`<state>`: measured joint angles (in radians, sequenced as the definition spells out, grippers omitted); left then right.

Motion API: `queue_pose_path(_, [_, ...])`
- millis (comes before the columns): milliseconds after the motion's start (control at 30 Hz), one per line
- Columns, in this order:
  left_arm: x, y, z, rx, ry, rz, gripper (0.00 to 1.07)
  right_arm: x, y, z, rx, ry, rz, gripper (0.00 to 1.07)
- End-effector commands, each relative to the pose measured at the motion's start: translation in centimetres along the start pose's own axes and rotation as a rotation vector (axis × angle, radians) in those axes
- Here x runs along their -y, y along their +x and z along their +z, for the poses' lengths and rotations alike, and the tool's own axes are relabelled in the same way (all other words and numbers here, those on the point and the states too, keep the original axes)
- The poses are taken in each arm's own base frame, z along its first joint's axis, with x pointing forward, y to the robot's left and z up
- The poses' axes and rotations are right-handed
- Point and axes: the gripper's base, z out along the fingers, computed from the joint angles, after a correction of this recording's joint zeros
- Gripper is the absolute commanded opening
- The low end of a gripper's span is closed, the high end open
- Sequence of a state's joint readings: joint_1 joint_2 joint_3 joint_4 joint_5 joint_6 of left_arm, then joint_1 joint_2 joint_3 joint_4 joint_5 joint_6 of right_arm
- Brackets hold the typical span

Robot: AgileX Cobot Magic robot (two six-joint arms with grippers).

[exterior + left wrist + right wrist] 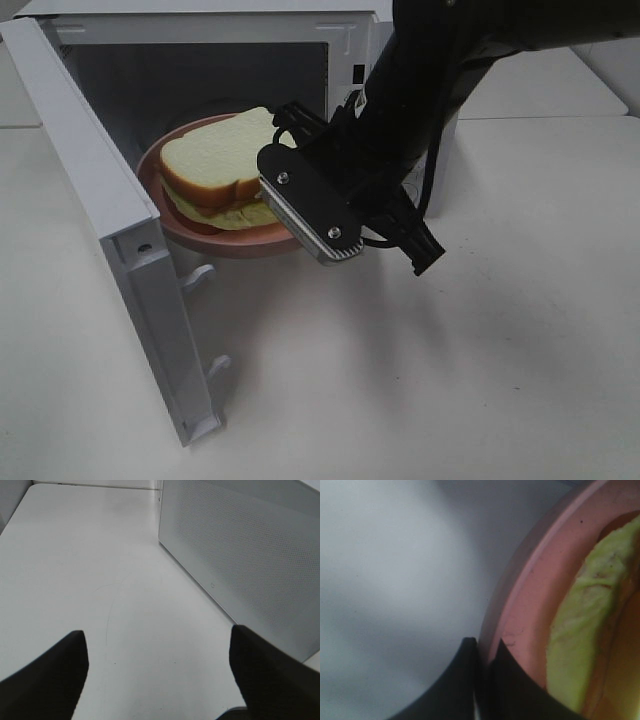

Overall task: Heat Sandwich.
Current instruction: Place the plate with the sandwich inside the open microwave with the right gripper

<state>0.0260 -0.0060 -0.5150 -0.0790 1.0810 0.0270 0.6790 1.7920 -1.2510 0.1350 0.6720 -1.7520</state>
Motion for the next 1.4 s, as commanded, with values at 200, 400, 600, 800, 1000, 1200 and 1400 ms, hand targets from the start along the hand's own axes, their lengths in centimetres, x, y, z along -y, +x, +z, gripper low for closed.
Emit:
queue_pose_path(200, [0.0,0.1,-0.2,0.026,0.005,-0.003,0.74,2.0,0.3,0.8,0.006,0.034,0.004,0.0])
queue_pose_path(400, [0.0,0.1,-0.2,0.026,0.005,-0.003,0.74,3.1,0.5,1.5,0.007,0.03,0.004,0.01])
queue_pose_path(600, [0.0,0.1,-0.2,0.026,0.005,-0.003,0.74,4.1,0.6,1.8,0.005,0.047,0.008,0.01])
queue_pose_path(800, [0.0,0.1,-0.2,0.026,0.005,-0.003,0.74,5.3,0.8,2.5,0.004,0.059,0.024,0.01])
queue_pose_path(1000, [0.0,0.1,-0.2,0.026,0.005,-0.003,0.74,6.0,1.1,2.9,-0.021,0.068,0.011,0.01])
queue_pose_path(1200, [0.0,0.1,-0.2,0.026,0.005,-0.003,0.74,6.8,1.3,3.1,-0.038,0.08,0.042,0.01])
queue_pose_path(1400, [0.0,0.1,-0.2,0.026,0.005,-0.004,0.74,7.8,1.5,3.6,-0.039,0.089,0.048,0.01])
